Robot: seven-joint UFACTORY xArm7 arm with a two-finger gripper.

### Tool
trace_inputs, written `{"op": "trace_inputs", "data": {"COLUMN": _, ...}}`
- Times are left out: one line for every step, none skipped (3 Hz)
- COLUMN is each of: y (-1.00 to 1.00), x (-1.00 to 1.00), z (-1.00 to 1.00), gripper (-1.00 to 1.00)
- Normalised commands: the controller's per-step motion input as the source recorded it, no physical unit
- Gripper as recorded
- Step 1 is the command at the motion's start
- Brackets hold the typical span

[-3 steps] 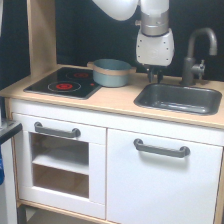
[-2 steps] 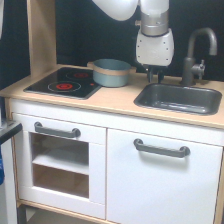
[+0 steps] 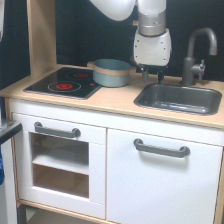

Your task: Place the pot in the sink

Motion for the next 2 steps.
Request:
{"op": "trace_inputs", "data": {"y": -0.09, "x": -0.27, "z": 0.53, "gripper": 1.00}}
{"op": "trace_inputs", "data": {"y": -0.09, "x": -0.27, "z": 0.54, "gripper": 1.00}}
